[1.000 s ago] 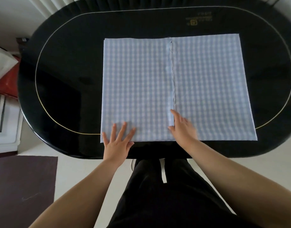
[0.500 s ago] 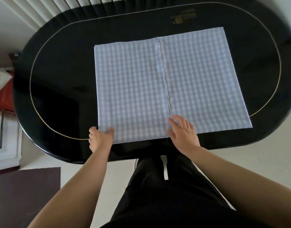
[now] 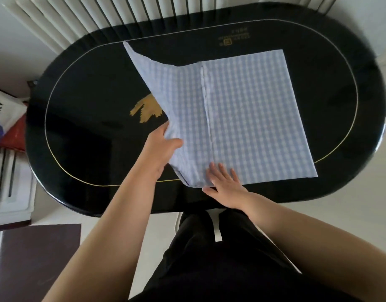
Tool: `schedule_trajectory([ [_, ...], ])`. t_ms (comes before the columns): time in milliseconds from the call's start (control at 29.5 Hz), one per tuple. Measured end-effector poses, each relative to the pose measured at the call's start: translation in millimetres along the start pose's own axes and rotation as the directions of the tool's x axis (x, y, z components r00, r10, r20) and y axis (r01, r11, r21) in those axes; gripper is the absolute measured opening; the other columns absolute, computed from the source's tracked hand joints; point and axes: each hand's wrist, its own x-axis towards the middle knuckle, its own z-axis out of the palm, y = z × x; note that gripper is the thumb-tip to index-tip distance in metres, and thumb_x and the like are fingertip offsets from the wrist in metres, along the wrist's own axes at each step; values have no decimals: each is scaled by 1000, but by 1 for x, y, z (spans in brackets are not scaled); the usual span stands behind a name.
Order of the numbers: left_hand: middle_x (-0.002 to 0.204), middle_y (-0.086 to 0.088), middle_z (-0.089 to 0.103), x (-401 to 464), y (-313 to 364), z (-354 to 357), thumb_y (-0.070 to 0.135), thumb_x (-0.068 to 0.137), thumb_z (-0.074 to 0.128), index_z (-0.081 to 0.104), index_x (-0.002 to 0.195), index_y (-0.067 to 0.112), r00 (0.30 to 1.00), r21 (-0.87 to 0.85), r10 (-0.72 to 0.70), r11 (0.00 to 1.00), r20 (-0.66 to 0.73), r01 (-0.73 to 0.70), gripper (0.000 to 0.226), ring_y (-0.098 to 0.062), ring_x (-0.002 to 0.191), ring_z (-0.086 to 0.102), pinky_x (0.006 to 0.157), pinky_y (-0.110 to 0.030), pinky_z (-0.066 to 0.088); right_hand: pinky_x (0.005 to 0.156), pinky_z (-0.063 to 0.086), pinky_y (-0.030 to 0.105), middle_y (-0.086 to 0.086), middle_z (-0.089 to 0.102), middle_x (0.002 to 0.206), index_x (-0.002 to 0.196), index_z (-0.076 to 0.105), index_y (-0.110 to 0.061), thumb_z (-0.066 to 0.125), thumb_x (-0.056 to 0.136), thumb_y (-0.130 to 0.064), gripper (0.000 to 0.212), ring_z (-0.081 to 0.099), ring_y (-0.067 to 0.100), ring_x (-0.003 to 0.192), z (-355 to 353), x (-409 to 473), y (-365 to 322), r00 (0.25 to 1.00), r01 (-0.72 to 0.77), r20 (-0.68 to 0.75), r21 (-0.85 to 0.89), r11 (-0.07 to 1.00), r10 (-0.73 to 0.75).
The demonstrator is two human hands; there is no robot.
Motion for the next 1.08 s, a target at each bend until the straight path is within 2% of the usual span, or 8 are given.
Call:
schedule_trajectory([
  [68,126,13,59,-1,16,48,8,80,60,47,137,27,999,78,15,997,37,-17,61,-5,88,65,75,-23,55,103,33,29,-3,39,149,142,36,-25,26,93,-60,61,40,8,130,-28,-4,10,982,-69,-106,568,820,156],
  [136,139,9,49,-3,27,99,11,81,57,35,145,26,992,178,65,981,106,-83,69,5,78,58,61,-11,49,76,45,26,-4,70,111,124,54,-21,32,98,-51,46,63,6,95,-61,-15,33,881,-42,-168,903,427,442],
  [305,135,0,54,-12,36,211,29,92,55,29,148,17,915,316,208,893,345,-322,63,-13,117,55,91,-16,36,81,47,35,-3,75,92,106,63,-22,19,86,-74,71,71,14,87,-133,-58,140,794,27,-15,1000,-10,608],
  [407,137,-1,47,-7,7,238,48,92,53,16,151,19,853,511,190,730,486,-454,76,-19,124,45,102,-35,38,88,47,42,7,68,111,110,63,-14,27,84,-76,76,63,28,105,-138,-69,180,751,-217,65,964,153,657],
  [509,160,-1,-3,3,-42,228,60,84,55,-6,151,27,889,817,121,355,442,-454,97,-26,147,-6,117,-52,5,74,54,38,7,68,97,102,64,-11,50,90,-51,43,65,22,84,-130,-65,191,757,-345,-34,827,444,652],
  [644,157,0,-22,8,-98,206,67,83,47,-15,148,32,908,895,96,152,408,-419,96,-29,143,-23,111,-55,-13,48,36,28,3,55,75,79,50,-14,47,92,-34,23,52,16,60,-124,-55,198,758,-401,-205,602,691,619],
  [814,160,-3,-14,12,-125,201,58,94,24,-18,148,29,857,875,180,-45,482,-482,74,-28,141,-25,112,-52,-10,48,34,28,-1,53,82,107,41,-18,33,98,-38,24,53,14,68,-116,-55,209,729,-370,-262,626,687,632],
  [1085,156,6,-19,14,-135,210,44,100,26,-24,146,31,833,848,177,-30,525,-529,69,-28,145,-12,111,-60,-5,52,36,27,-6,52,87,105,42,-21,41,96,-38,20,52,11,76,-119,-58,223,751,-303,-221,722,622,622],
])
